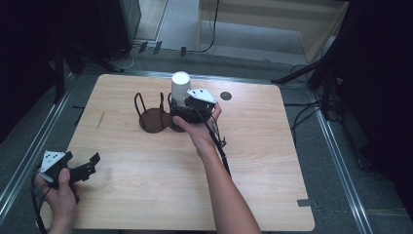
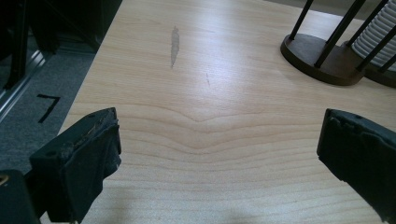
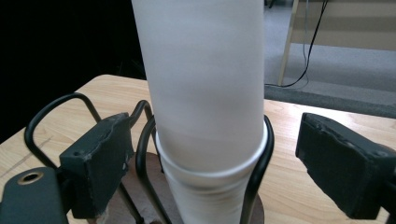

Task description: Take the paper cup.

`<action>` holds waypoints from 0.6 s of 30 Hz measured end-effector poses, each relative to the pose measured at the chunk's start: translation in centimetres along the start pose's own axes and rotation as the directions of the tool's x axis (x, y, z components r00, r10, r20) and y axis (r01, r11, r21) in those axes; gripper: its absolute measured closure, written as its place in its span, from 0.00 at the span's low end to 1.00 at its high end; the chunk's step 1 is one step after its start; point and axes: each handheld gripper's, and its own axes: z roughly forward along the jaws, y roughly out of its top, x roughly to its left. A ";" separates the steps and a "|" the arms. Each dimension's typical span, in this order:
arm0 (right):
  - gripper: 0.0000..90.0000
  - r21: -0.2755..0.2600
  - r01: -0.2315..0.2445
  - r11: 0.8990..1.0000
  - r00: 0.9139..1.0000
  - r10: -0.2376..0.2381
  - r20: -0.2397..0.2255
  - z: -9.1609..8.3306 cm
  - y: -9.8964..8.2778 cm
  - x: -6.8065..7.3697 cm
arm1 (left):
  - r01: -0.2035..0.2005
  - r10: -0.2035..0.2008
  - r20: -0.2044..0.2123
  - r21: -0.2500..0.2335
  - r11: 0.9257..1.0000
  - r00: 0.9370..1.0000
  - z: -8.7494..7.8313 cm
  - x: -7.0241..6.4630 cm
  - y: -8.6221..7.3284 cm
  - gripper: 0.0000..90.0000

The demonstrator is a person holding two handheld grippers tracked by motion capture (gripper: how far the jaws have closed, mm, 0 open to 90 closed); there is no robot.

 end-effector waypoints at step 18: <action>0.12 0.008 -0.064 0.998 0.997 0.064 0.032 3.2 0.8 0.3 | 0.009 -0.009 0.003 -0.004 1.000 1.000 0.0 0.1 0.0 0.00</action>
